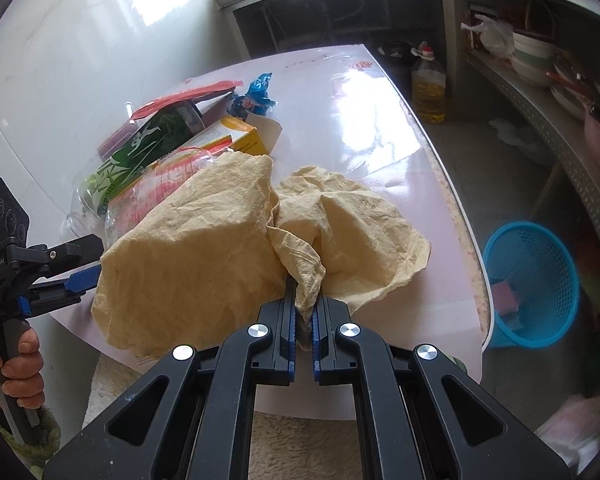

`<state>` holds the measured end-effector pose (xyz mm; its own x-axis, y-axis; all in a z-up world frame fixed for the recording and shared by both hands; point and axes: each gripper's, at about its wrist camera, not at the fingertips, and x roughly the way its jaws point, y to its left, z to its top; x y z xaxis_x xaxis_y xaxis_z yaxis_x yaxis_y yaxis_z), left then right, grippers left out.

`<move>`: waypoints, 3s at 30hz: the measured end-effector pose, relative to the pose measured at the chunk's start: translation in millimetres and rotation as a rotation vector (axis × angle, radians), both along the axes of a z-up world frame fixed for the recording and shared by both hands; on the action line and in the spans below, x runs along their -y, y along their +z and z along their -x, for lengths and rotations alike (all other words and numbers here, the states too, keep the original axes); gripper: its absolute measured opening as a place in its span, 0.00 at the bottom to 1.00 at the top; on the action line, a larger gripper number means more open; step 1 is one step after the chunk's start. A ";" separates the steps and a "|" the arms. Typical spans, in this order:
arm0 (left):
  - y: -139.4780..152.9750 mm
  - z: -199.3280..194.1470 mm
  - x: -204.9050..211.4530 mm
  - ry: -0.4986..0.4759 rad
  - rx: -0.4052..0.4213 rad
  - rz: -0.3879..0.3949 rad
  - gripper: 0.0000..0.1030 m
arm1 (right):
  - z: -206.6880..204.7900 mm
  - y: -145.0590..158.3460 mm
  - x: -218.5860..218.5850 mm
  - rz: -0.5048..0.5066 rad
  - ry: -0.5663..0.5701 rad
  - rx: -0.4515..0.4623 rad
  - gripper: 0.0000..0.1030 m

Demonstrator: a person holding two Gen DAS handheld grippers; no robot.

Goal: Collect trash
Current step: 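Pinch the red-printed snack bag with the left tool while the right tool holds the cloth, then carry the cloth and snack bag to the blue wastebasket and release them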

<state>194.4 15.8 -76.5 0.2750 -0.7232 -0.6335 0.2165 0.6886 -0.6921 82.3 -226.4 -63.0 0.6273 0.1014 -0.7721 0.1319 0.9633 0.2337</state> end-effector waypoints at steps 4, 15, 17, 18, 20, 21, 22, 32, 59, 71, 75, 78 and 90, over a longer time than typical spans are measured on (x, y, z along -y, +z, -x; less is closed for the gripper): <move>-2.1 -2.0 5.5 -0.014 -0.023 0.064 0.59 | -1.0 0.2 -1.7 0.004 0.001 -0.002 0.05; 2.3 0.5 16.1 -0.018 0.015 0.056 0.24 | -0.7 0.9 -1.6 0.001 -0.001 -0.003 0.05; 5.5 1.1 15.6 -0.020 0.034 0.061 0.16 | -0.3 1.3 -0.6 -0.008 -0.003 -0.003 0.05; 7.7 2.1 14.1 -0.019 0.047 0.066 0.14 | 0.5 1.7 0.5 -0.015 -0.002 -0.001 0.05; 13.0 4.9 11.1 -0.020 0.075 0.068 0.05 | 2.3 2.6 4.0 -0.035 -0.005 0.003 0.05; 16.4 7.0 8.9 -0.018 0.092 0.068 0.05 | 2.9 2.8 6.3 -0.047 -0.009 0.004 0.05; 20.0 8.8 7.2 -0.016 0.110 0.065 0.03 | 4.1 2.9 9.2 -0.061 -0.015 0.005 0.05; 73.7 41.6 -22.0 0.045 0.361 0.035 0.01 | 6.0 7.3 18.1 -0.060 -0.057 0.011 0.07; 73.0 52.4 -51.3 0.101 0.413 -0.001 0.01 | -31.5 2.8 -21.3 -0.048 0.146 -0.043 0.92; 70.8 51.4 -56.8 0.119 0.405 0.003 0.01 | -22.6 0.6 -36.1 0.203 0.037 -0.052 0.45; 72.6 53.2 -54.9 0.116 0.412 0.016 0.01 | -21.0 3.2 -18.6 0.166 -0.025 -0.054 0.20; 75.7 54.8 -52.1 0.102 0.425 0.020 0.01 | -21.1 3.4 -8.6 0.126 -0.064 -0.056 0.09; 99.0 62.7 -30.1 0.049 0.492 0.017 0.01 | -2.1 29.3 26.2 -0.019 -0.159 0.038 0.05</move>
<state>131.7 45.9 22.5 0.5725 -0.7108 -0.4086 0.4876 0.6959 -0.5272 84.4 -252.6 -33.7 0.6655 0.0127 -0.7462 0.2733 0.9263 0.2595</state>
